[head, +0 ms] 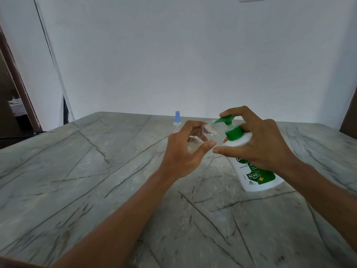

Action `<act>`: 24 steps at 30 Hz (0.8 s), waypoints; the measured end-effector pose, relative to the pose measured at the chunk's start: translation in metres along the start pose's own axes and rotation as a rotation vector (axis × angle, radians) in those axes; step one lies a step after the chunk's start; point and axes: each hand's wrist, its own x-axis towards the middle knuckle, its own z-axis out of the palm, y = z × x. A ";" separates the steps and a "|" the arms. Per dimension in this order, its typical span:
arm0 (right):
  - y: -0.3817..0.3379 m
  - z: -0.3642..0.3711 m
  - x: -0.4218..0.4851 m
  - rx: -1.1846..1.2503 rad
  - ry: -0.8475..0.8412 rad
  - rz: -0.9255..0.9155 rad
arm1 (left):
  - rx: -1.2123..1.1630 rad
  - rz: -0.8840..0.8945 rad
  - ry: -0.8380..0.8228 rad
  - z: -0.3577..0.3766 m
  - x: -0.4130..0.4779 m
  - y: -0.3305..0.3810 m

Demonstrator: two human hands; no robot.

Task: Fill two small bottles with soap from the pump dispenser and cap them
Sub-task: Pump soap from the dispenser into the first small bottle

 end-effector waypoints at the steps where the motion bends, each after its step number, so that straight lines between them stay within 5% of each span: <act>1: 0.000 0.000 0.000 -0.010 -0.007 -0.002 | -0.004 -0.003 0.002 0.000 0.000 0.000; 24: -0.001 0.005 0.002 -0.111 -0.035 -0.008 | 0.016 0.030 0.038 -0.003 0.001 -0.005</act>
